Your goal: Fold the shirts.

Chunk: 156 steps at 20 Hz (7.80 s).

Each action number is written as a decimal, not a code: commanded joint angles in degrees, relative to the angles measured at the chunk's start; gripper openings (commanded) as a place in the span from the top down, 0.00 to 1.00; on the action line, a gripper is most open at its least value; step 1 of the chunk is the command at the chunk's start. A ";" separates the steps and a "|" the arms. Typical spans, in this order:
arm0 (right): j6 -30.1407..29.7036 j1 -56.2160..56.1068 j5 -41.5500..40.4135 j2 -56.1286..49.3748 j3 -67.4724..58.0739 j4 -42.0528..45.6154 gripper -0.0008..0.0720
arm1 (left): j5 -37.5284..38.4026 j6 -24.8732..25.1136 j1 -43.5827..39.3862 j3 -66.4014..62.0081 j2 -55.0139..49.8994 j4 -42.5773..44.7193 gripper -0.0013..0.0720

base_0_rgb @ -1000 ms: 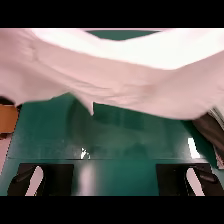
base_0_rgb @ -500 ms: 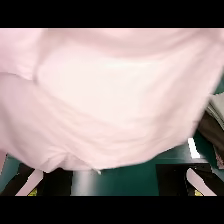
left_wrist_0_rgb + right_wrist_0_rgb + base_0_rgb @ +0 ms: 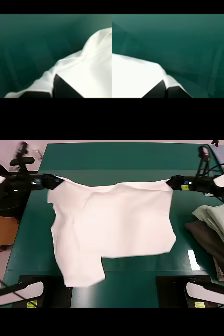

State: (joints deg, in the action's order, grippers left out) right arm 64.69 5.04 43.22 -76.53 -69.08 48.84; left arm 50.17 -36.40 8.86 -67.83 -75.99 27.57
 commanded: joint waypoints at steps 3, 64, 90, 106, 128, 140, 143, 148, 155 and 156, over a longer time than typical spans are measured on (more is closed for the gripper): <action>-1.77 1.27 0.02 -13.92 -13.27 0.24 0.97 | -5.79 5.16 -1.01 -10.56 -12.81 -2.32 0.95; -7.13 23.15 24.94 7.72 16.72 0.20 0.27 | 34.07 -36.44 22.67 42.88 27.36 28.50 0.06; 0.11 23.61 29.42 1.92 17.99 0.24 0.30 | 13.81 -36.26 5.99 46.90 27.34 10.29 0.95; -1.79 14.69 18.43 4.81 32.00 -2.89 0.54 | 13.57 -33.55 6.01 40.57 27.34 9.42 0.95; 1.18 8.66 24.15 -13.27 -8.41 -12.92 0.97 | -12.79 -7.89 5.97 25.27 14.91 -7.30 0.95; 1.05 9.44 23.96 -28.04 -17.00 -12.92 0.97 | -23.37 2.01 -5.07 13.09 -3.82 -5.16 0.95; 0.79 9.44 22.34 -29.46 -17.00 -12.94 0.97 | -25.70 1.99 -5.07 13.09 -3.89 0.50 0.95; 0.79 9.44 19.41 -29.44 -17.00 -13.40 0.96 | -28.61 1.99 -5.07 13.09 -3.89 2.45 0.95; 0.46 12.28 18.18 -28.33 -17.03 -15.41 0.56 | -28.61 1.88 -4.83 13.07 -3.69 2.64 0.53; -0.57 13.53 18.25 -27.52 -17.03 -16.20 0.55 | -28.13 0.87 -4.61 12.68 -3.69 2.62 0.06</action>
State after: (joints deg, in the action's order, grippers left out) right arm 65.21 16.56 62.15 -105.12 -86.04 34.33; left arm 21.67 -34.44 3.90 -54.83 -79.81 30.00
